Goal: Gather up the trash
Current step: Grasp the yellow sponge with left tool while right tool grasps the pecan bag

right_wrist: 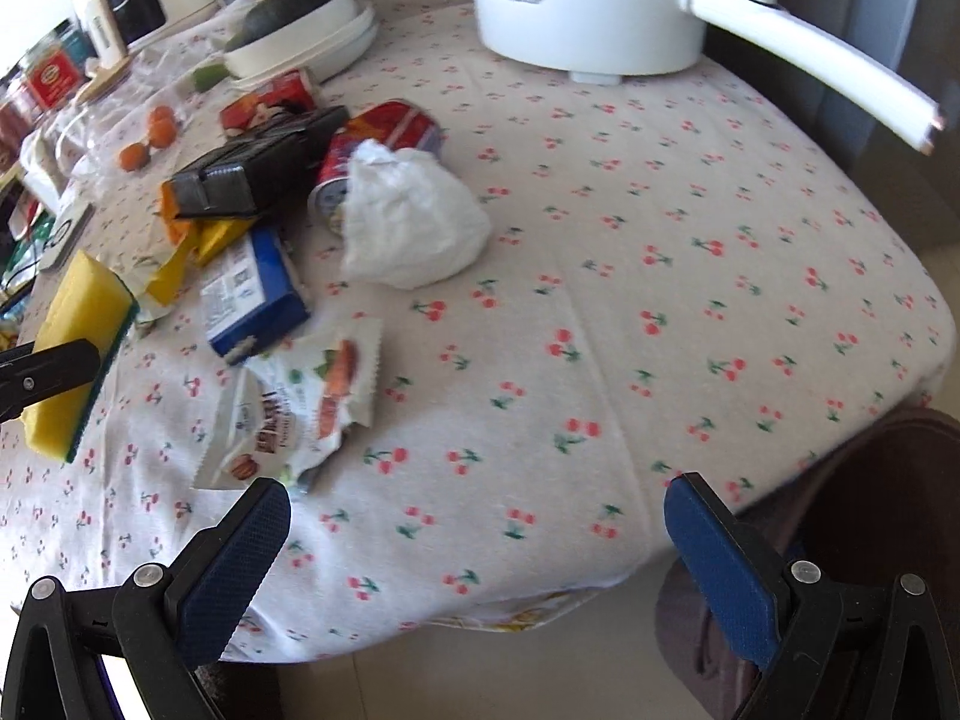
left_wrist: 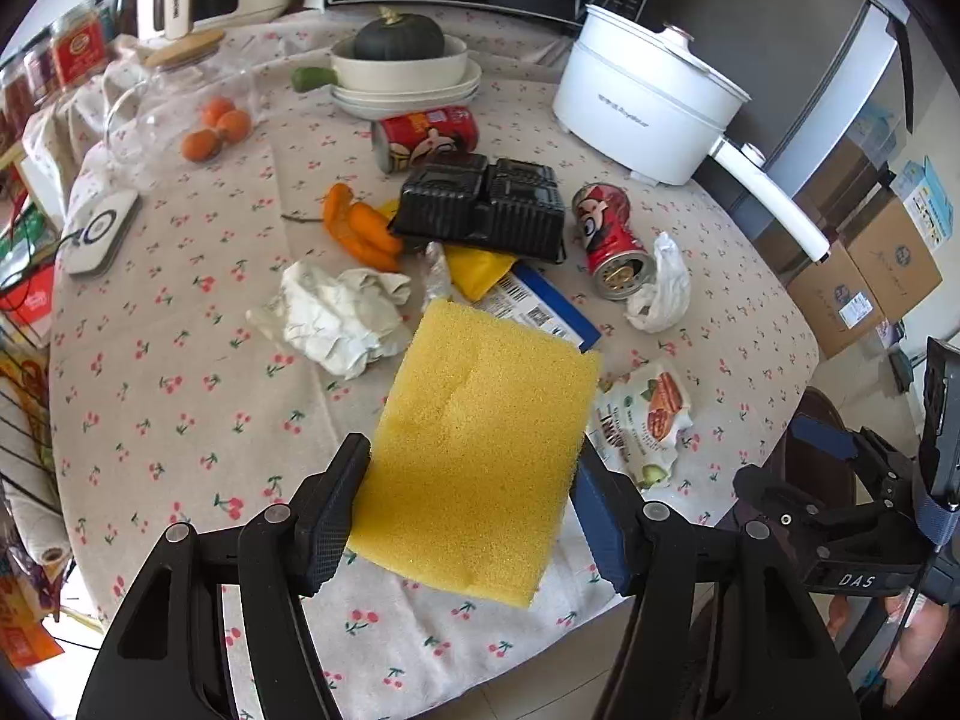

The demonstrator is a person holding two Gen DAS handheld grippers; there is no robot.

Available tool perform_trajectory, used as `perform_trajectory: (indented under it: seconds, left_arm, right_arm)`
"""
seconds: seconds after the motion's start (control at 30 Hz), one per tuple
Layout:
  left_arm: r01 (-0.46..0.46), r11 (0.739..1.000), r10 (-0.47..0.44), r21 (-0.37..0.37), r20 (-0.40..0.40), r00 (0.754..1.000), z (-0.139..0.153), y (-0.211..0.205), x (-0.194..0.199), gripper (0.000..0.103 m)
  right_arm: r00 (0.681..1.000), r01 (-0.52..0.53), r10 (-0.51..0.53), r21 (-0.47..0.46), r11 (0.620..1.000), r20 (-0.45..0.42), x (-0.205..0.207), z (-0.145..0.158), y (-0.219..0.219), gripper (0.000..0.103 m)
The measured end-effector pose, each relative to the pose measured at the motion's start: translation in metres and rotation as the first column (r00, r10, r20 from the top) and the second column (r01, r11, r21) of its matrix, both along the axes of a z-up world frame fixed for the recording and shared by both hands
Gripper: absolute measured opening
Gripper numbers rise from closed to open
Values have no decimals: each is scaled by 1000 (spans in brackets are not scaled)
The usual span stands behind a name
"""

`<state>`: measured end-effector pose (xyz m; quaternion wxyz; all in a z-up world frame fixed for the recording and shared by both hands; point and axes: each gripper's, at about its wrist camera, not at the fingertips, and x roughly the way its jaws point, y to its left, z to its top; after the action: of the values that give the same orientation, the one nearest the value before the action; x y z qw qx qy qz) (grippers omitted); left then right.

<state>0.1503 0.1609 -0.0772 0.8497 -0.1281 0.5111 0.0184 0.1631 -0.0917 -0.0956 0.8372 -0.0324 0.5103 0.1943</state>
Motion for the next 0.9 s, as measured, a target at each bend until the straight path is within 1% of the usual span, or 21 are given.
perform_trajectory:
  seconds: [0.07, 0.17, 0.27, 0.37, 0.47, 0.57, 0.77, 0.9]
  left_arm:
    - [-18, 999, 17, -27, -19, 1000, -8, 11, -3, 68]
    - [-28, 999, 26, -33, -40, 999, -17, 22, -5, 68]
    - [-31, 999, 30, -33, -52, 998, -23, 31, -5, 68]
    - [-30, 999, 28, -39, -62, 998, -28, 35, -5, 68]
    - [-25, 999, 22, -42, -67, 998, -31, 37, -6, 68]
    - [-21, 999, 18, -44, -73, 997, -34, 37, -5, 68]
    - [-17, 999, 13, -44, -81, 997, -37, 36, -4, 68]
    - [-13, 999, 10, -41, -81, 997, -37, 36, -4, 68]
  right_arm:
    - [998, -57, 57, -12, 998, 3, -2, -5, 23, 102]
    - [992, -125, 125, -38, 991, -5, -6, -17, 51, 102]
    - [987, -160, 159, -63, 985, -27, -8, -33, 70, 102]
    - [984, -173, 168, -116, 978, -51, -9, -50, 80, 102]
    - [983, -182, 186, -199, 963, -1, -8, -55, 89, 103]
    - [979, -180, 198, -243, 953, 51, -4, -58, 95, 103]
    - [980, -135, 163, -216, 967, 117, 8, -60, 102, 103]
    - [981, -107, 134, -189, 976, 138, 11, -60, 103, 102]
